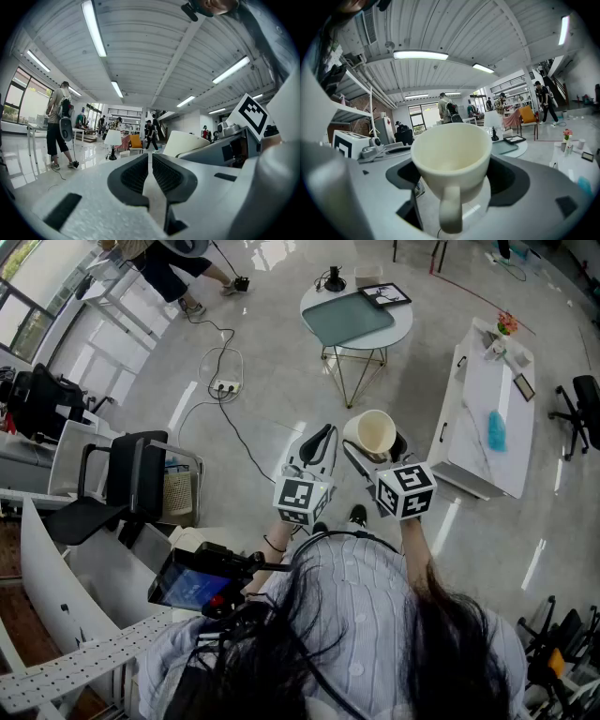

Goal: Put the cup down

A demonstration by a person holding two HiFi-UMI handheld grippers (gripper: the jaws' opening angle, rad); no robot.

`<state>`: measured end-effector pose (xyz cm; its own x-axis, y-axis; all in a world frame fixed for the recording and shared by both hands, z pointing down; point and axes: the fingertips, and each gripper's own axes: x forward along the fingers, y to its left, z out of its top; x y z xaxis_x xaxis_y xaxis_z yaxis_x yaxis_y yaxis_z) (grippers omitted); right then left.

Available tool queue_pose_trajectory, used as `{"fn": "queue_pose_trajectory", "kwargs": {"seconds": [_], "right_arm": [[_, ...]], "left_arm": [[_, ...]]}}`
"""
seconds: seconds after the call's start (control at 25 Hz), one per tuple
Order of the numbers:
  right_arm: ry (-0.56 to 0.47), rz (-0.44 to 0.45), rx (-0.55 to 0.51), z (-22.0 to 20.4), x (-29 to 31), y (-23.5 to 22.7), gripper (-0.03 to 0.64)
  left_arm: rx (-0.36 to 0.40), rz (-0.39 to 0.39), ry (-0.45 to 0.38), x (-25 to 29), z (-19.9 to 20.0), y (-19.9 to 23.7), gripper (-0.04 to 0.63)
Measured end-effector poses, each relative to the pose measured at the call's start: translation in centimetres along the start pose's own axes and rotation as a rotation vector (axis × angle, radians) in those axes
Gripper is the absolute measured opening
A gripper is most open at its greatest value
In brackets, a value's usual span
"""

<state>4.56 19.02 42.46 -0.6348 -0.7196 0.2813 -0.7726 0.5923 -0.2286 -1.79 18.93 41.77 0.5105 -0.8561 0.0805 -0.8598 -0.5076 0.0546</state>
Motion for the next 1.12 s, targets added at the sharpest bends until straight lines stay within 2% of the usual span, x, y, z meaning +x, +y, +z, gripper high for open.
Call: {"fn": "queue_pose_trajectory", "kwargs": {"seconds": [0.36,1.12], "right_arm": [[0.018,-0.002,-0.025,0.2,1.5,-2.2,0.397],[0.077,0.061,-0.026,-0.2,2.8,-8.1,0.397]], "left_arm": [[0.005,0.006,0.001,2.5,0.4,0.5,0.031],[-0.039,0.081,0.006,8.0,-0.1,-0.3,0.031]]}}
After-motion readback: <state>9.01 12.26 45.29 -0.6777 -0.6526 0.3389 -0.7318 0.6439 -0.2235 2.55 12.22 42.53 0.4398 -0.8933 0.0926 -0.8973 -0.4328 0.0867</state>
